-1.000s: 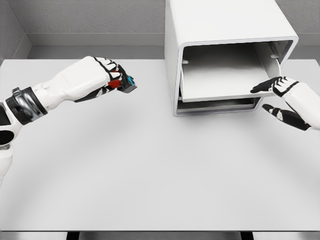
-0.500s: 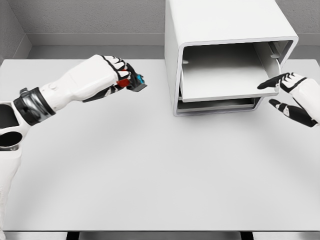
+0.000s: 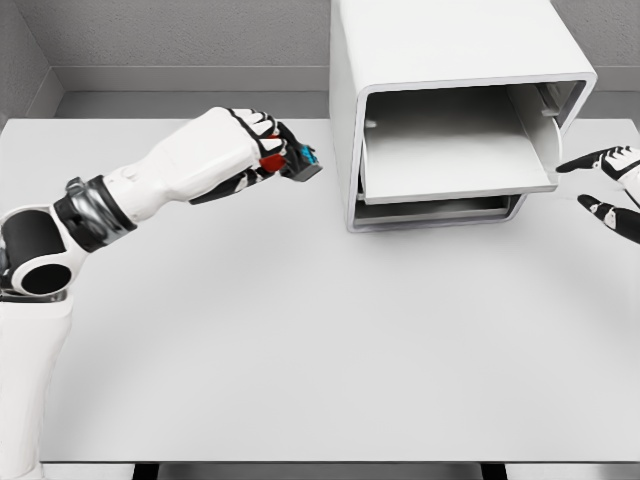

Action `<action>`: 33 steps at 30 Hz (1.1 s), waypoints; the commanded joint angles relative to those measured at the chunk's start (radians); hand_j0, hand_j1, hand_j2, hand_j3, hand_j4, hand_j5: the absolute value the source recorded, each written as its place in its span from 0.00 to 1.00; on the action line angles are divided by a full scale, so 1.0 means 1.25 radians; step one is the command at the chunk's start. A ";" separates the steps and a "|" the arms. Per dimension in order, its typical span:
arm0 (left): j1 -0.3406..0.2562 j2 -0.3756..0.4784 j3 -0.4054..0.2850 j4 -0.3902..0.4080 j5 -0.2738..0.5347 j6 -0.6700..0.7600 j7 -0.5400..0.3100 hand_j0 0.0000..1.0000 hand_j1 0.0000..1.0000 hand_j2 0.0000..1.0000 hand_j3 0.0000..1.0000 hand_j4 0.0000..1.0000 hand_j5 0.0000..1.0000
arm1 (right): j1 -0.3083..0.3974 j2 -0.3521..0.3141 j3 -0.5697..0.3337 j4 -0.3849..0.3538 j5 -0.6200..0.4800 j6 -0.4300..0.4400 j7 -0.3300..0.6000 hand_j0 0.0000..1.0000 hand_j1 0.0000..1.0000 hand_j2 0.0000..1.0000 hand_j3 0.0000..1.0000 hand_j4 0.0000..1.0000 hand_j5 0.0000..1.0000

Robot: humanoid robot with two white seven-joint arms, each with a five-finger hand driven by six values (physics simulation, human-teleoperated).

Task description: Slide open multi-storey tabletop storage cabinets and put open load switch and slide close multi-storey tabletop storage cabinets

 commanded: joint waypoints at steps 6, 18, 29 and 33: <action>-0.005 -0.035 -0.017 0.000 0.005 0.003 0.000 0.44 0.44 0.44 0.44 0.44 0.44 | 0.002 -0.031 -0.015 0.060 -0.002 0.001 0.016 0.57 0.57 0.57 0.57 0.57 0.57; -0.021 -0.078 -0.048 0.000 0.005 0.003 0.000 0.44 0.44 0.44 0.44 0.44 0.44 | 0.026 -0.032 -0.015 0.051 0.001 0.001 0.028 0.57 0.57 0.57 0.57 0.57 0.57; -0.036 -0.113 -0.078 0.000 -0.005 0.003 0.000 0.45 0.45 0.45 0.45 0.45 0.45 | 0.088 -0.016 -0.020 0.059 0.002 0.001 0.027 0.57 0.57 0.57 0.57 0.57 0.57; -0.038 -0.131 -0.083 0.000 -0.014 0.003 0.000 0.45 0.45 0.45 0.45 0.45 0.45 | 0.091 -0.012 -0.020 0.056 0.002 0.001 0.028 0.57 0.57 0.57 0.57 0.57 0.57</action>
